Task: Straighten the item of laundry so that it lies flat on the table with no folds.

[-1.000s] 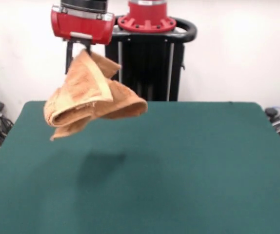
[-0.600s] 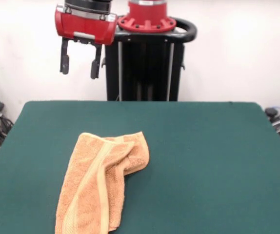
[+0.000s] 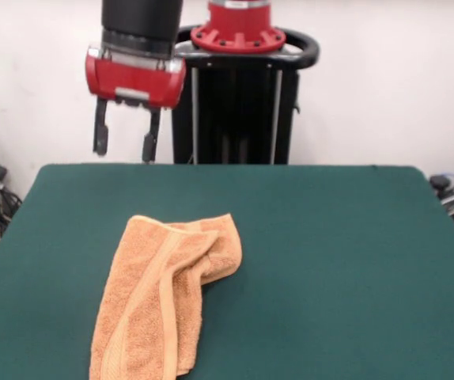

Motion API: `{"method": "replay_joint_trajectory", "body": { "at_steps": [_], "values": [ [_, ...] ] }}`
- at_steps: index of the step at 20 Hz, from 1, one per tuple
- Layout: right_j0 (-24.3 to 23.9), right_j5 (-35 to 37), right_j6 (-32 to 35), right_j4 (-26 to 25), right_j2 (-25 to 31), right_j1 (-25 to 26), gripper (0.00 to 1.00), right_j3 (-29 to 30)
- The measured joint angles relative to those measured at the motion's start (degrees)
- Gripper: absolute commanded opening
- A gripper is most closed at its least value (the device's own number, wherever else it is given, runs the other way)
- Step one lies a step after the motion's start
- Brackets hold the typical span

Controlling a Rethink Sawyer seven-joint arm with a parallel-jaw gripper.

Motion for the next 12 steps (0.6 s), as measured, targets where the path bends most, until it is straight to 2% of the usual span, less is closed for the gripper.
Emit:
{"method": "replay_joint_trajectory", "body": {
  "at_steps": [5,12],
  "values": [
    [0.1,-9.7,0.2,0.5,0.0,5.2,1.00,0.0],
    [0.1,-18.0,0.5,1.4,0.0,11.5,1.00,0.0]
  ]
}}
